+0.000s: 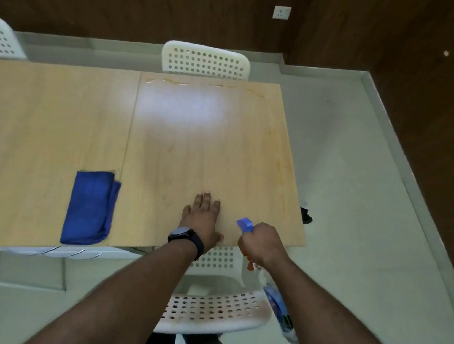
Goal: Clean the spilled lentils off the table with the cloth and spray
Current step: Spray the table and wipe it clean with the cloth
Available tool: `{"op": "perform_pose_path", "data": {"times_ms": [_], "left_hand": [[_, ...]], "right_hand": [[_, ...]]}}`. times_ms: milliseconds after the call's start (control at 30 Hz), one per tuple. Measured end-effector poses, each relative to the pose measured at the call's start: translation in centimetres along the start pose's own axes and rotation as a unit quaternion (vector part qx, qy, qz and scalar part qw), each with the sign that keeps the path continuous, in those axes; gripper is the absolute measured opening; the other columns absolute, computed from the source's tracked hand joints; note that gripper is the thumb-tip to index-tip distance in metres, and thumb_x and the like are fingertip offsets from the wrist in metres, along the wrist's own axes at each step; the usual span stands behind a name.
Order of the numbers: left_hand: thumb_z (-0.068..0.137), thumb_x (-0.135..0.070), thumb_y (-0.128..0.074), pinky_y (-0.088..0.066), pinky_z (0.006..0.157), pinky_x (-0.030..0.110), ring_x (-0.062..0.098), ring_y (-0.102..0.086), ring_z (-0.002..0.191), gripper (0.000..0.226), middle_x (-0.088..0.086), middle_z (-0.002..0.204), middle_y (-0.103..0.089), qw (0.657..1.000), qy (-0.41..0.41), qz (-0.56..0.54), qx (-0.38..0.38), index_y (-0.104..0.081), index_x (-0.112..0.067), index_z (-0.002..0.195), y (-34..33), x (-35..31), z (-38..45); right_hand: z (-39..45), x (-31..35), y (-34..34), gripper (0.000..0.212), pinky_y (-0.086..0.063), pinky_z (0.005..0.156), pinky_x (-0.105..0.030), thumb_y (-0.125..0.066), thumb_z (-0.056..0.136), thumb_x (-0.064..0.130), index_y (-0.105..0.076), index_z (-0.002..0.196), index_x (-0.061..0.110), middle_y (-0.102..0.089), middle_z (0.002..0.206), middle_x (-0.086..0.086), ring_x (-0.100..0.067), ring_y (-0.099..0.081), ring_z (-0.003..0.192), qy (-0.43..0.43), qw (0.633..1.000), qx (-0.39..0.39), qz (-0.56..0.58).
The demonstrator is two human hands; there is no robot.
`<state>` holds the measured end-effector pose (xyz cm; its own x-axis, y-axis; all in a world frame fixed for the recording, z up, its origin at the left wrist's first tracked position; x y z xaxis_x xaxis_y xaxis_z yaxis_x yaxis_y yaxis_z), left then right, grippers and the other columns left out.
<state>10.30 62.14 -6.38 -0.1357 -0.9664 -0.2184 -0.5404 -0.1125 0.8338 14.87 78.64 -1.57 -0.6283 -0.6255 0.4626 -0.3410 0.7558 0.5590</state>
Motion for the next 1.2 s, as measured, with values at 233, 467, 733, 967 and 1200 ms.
{"op": "perform_pose_path", "data": {"times_ms": [233,467,733,967,1200], "left_hand": [[0.087,-0.059,-0.072,-0.016,0.128,0.049,0.029,0.004,0.161,0.112,0.011,0.174,0.008,0.999,0.045,-0.009,-0.028,-0.003,-0.018,0.166,1.6,9.1,-1.4],[0.076,-0.07,-0.077,-0.009,0.13,0.045,0.03,0.004,0.16,0.128,0.013,0.174,0.007,0.997,0.065,-0.008,-0.043,-0.003,-0.016,0.166,3.0,18.4,-2.6],[0.079,-0.065,-0.078,0.001,0.129,0.041,0.027,0.011,0.16,0.128,0.011,0.173,0.012,0.998,0.036,-0.029,-0.052,0.002,-0.015,0.166,5.6,22.2,-0.4],[0.077,-0.068,-0.078,0.004,0.127,0.04,0.026,0.011,0.16,0.13,0.008,0.174,0.013,0.998,0.01,-0.039,-0.053,0.003,-0.016,0.166,8.7,24.3,4.6],[0.078,-0.069,-0.076,0.005,0.127,0.039,0.024,0.012,0.16,0.128,0.005,0.174,0.014,0.997,-0.009,-0.041,-0.066,0.003,-0.019,0.166,11.7,25.3,10.0]], "right_hand": [[-0.1,7.7,-7.1,0.018,-0.05,0.054,-0.03,-0.052,0.071,0.021,-0.063,0.079,0.008,-0.069,0.073,-0.009,-0.024,-0.067,0.063,0.061,0.991,0.059,-0.103],[-0.6,14.0,-13.7,0.019,-0.06,0.061,-0.038,-0.053,0.074,0.023,-0.062,0.082,0.008,-0.069,0.077,-0.011,-0.027,-0.07,0.068,0.103,0.976,0.118,-0.154],[1.6,20.4,-15.1,0.012,-0.048,0.053,-0.032,-0.057,0.082,0.02,-0.062,0.08,0.01,-0.067,0.073,-0.008,-0.023,-0.065,0.064,0.11,0.984,0.081,-0.116],[6.3,27.5,-13.0,0.009,-0.05,0.059,-0.035,-0.059,0.084,0.017,-0.061,0.082,0.009,-0.064,0.076,-0.008,-0.023,-0.063,0.067,0.092,0.994,0.017,-0.051],[11.9,34.2,-10.9,0.023,-0.066,0.067,-0.049,-0.055,0.07,0.019,-0.066,0.085,0.005,-0.072,0.072,-0.013,-0.03,-0.073,0.064,0.066,0.998,-0.01,0.003]]}}
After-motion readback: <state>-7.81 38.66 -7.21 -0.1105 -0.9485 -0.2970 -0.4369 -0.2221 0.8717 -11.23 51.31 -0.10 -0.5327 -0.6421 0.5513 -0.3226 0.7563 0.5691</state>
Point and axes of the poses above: each hand's wrist, its own z-axis towards the middle knuckle, its own y-axis out of the back of the hand, x = y × z, the point moved 6 cm from there along z, towards the middle knuckle
